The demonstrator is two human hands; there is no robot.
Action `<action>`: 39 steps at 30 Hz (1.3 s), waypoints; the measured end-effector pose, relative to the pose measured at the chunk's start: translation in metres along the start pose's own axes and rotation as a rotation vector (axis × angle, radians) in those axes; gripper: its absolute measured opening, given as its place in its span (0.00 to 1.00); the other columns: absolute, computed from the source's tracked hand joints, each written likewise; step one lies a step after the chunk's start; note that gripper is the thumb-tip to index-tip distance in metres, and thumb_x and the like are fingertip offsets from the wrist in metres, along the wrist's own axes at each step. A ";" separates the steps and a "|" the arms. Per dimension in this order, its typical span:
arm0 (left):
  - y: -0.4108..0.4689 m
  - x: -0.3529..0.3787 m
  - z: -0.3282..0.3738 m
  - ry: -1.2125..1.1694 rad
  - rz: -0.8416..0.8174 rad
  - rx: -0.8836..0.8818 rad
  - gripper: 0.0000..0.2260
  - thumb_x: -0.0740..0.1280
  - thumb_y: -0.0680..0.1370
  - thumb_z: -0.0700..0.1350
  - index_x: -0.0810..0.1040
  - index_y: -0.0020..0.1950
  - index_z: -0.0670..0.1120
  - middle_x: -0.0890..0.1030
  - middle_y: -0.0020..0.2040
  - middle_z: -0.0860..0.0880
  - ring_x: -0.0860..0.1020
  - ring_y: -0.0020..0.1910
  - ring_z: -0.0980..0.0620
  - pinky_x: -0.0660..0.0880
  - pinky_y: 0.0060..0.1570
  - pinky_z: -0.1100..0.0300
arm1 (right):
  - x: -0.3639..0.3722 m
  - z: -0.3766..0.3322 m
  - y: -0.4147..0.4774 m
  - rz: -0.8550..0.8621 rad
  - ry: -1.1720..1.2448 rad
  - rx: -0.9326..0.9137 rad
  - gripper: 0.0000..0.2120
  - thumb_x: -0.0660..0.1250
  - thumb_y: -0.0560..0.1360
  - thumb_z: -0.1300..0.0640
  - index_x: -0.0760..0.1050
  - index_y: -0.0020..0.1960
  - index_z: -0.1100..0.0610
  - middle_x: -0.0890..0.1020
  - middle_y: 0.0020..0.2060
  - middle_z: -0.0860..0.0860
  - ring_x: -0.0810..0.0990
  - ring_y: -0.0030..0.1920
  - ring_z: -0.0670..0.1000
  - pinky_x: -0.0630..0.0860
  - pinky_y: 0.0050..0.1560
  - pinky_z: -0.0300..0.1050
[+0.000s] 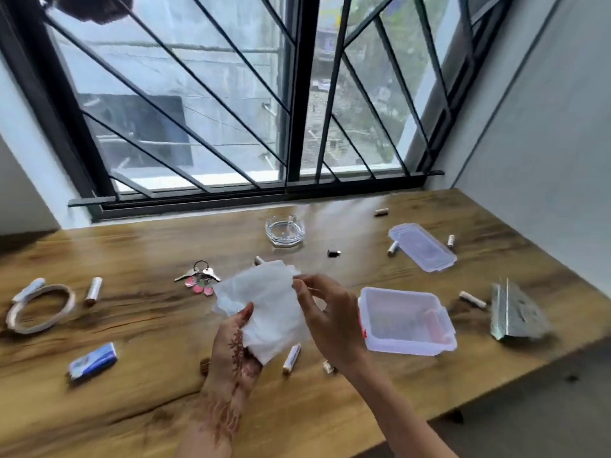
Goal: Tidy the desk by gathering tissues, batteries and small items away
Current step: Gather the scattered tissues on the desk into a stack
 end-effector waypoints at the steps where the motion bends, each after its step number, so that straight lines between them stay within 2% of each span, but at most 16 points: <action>1: 0.006 0.010 -0.010 0.005 -0.016 -0.032 0.12 0.57 0.79 0.40 0.80 0.46 0.42 0.85 0.37 0.44 0.84 0.35 0.48 0.81 0.32 0.50 | -0.015 0.008 0.004 0.034 -0.003 0.018 0.12 0.62 0.74 0.52 0.81 0.48 0.57 0.84 0.43 0.49 0.81 0.45 0.43 0.76 0.48 0.34; 4: 0.021 0.038 -0.035 0.033 -0.052 -0.066 0.22 0.56 0.79 0.39 0.85 0.33 0.44 0.85 0.35 0.45 0.83 0.32 0.49 0.80 0.27 0.52 | -0.061 0.032 0.018 0.121 -0.018 0.066 0.11 0.62 0.74 0.52 0.81 0.47 0.56 0.84 0.42 0.46 0.80 0.44 0.41 0.75 0.46 0.30; 8: 0.040 0.076 -0.068 0.091 -0.072 -0.079 0.23 0.57 0.79 0.39 0.85 0.30 0.46 0.85 0.35 0.47 0.84 0.33 0.50 0.80 0.32 0.51 | -0.126 0.077 0.034 0.247 -0.064 0.127 0.07 0.65 0.76 0.59 0.81 0.46 0.59 0.82 0.39 0.46 0.78 0.43 0.39 0.69 0.40 0.22; 11: 0.060 0.103 -0.101 0.129 -0.064 -0.078 0.24 0.56 0.80 0.38 0.85 0.29 0.45 0.85 0.33 0.47 0.83 0.31 0.51 0.80 0.30 0.56 | -0.174 0.117 0.040 0.304 -0.101 0.182 0.09 0.64 0.76 0.56 0.81 0.45 0.59 0.81 0.35 0.47 0.76 0.34 0.39 0.69 0.36 0.27; 13: 0.069 0.121 -0.121 0.114 -0.077 -0.100 0.19 0.56 0.79 0.38 0.85 0.38 0.43 0.85 0.35 0.46 0.83 0.32 0.51 0.80 0.29 0.56 | -0.206 0.146 0.039 0.320 -0.143 0.252 0.09 0.64 0.77 0.55 0.80 0.46 0.58 0.80 0.34 0.47 0.75 0.33 0.41 0.72 0.36 0.38; 15: 0.079 0.137 -0.144 0.118 -0.074 -0.119 0.11 0.57 0.79 0.40 0.79 0.51 0.41 0.85 0.39 0.45 0.84 0.36 0.50 0.80 0.30 0.56 | -0.240 0.182 0.035 0.325 -0.182 0.329 0.07 0.64 0.76 0.55 0.78 0.49 0.56 0.82 0.41 0.50 0.79 0.41 0.48 0.76 0.44 0.44; 17: 0.091 0.150 -0.167 0.133 -0.076 -0.132 0.11 0.57 0.79 0.41 0.76 0.55 0.40 0.85 0.42 0.44 0.84 0.38 0.49 0.80 0.32 0.56 | -0.275 0.217 0.026 0.360 -0.282 0.404 0.09 0.66 0.75 0.56 0.77 0.53 0.58 0.81 0.50 0.53 0.79 0.52 0.53 0.74 0.53 0.44; 20: 0.102 0.172 -0.196 0.152 -0.085 -0.160 0.11 0.58 0.78 0.41 0.79 0.51 0.39 0.85 0.41 0.44 0.84 0.38 0.50 0.80 0.31 0.57 | -0.325 0.257 0.013 0.420 -0.487 0.508 0.19 0.69 0.73 0.55 0.73 0.60 0.64 0.76 0.60 0.59 0.68 0.65 0.58 0.65 0.67 0.51; 22: 0.108 0.187 -0.212 0.151 -0.087 -0.153 0.09 0.64 0.72 0.41 0.83 0.44 0.40 0.85 0.38 0.45 0.84 0.35 0.51 0.80 0.30 0.58 | -0.348 0.286 0.005 0.345 -0.549 0.643 0.29 0.69 0.73 0.51 0.65 0.67 0.66 0.68 0.68 0.61 0.60 0.71 0.59 0.58 0.71 0.55; 25: 0.116 0.195 -0.230 0.148 -0.052 -0.126 0.08 0.61 0.75 0.40 0.78 0.49 0.40 0.85 0.36 0.47 0.83 0.34 0.52 0.79 0.28 0.60 | -0.368 0.319 -0.008 0.221 -0.564 0.764 0.36 0.67 0.73 0.47 0.59 0.71 0.66 0.62 0.72 0.60 0.54 0.74 0.58 0.55 0.73 0.53; 27: 0.118 0.200 -0.244 0.131 -0.032 -0.137 0.09 0.59 0.77 0.40 0.75 0.55 0.40 0.85 0.39 0.46 0.84 0.35 0.51 0.79 0.28 0.58 | -0.376 0.330 -0.012 0.175 -0.584 0.771 0.34 0.67 0.72 0.44 0.65 0.68 0.65 0.65 0.70 0.59 0.56 0.73 0.58 0.57 0.71 0.52; 30: 0.117 0.211 -0.259 0.114 -0.029 -0.155 0.22 0.66 0.69 0.42 0.73 0.62 0.41 0.84 0.45 0.44 0.84 0.40 0.48 0.80 0.31 0.54 | -0.379 0.339 -0.013 0.161 -0.539 0.749 0.23 0.68 0.71 0.44 0.75 0.55 0.62 0.72 0.65 0.58 0.62 0.70 0.57 0.62 0.68 0.51; 32: 0.118 0.213 -0.265 0.116 -0.015 -0.138 0.17 0.63 0.74 0.41 0.73 0.62 0.39 0.85 0.42 0.45 0.84 0.39 0.49 0.81 0.31 0.54 | -0.379 0.341 -0.012 0.186 -0.442 0.738 0.20 0.70 0.70 0.45 0.76 0.51 0.61 0.76 0.58 0.56 0.69 0.64 0.56 0.69 0.62 0.50; 34: 0.119 0.215 -0.272 0.103 -0.010 -0.144 0.14 0.59 0.78 0.42 0.73 0.62 0.39 0.85 0.43 0.46 0.84 0.39 0.50 0.81 0.33 0.55 | -0.377 0.339 -0.007 0.204 -0.333 0.742 0.20 0.70 0.71 0.46 0.74 0.53 0.61 0.77 0.52 0.54 0.75 0.55 0.54 0.75 0.50 0.46; 37: 0.119 0.218 -0.276 0.108 0.006 -0.131 0.14 0.59 0.78 0.42 0.74 0.61 0.40 0.85 0.45 0.45 0.84 0.40 0.49 0.82 0.36 0.54 | -0.373 0.333 0.008 0.187 -0.158 0.727 0.14 0.68 0.73 0.49 0.71 0.52 0.56 0.79 0.47 0.52 0.79 0.44 0.48 0.72 0.31 0.35; 39: 0.119 0.218 -0.278 0.094 0.024 -0.125 0.12 0.59 0.78 0.42 0.75 0.59 0.40 0.85 0.46 0.45 0.84 0.40 0.49 0.82 0.36 0.52 | -0.375 0.327 0.024 0.185 -0.097 0.675 0.10 0.67 0.74 0.52 0.69 0.50 0.55 0.79 0.44 0.51 0.79 0.41 0.46 0.72 0.27 0.34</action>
Point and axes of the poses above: each hand's wrist, its own y-axis towards the middle knuckle, its own x-axis out of the palm, z = x × y, the point moved 9 cm from there along y, towards the middle knuckle
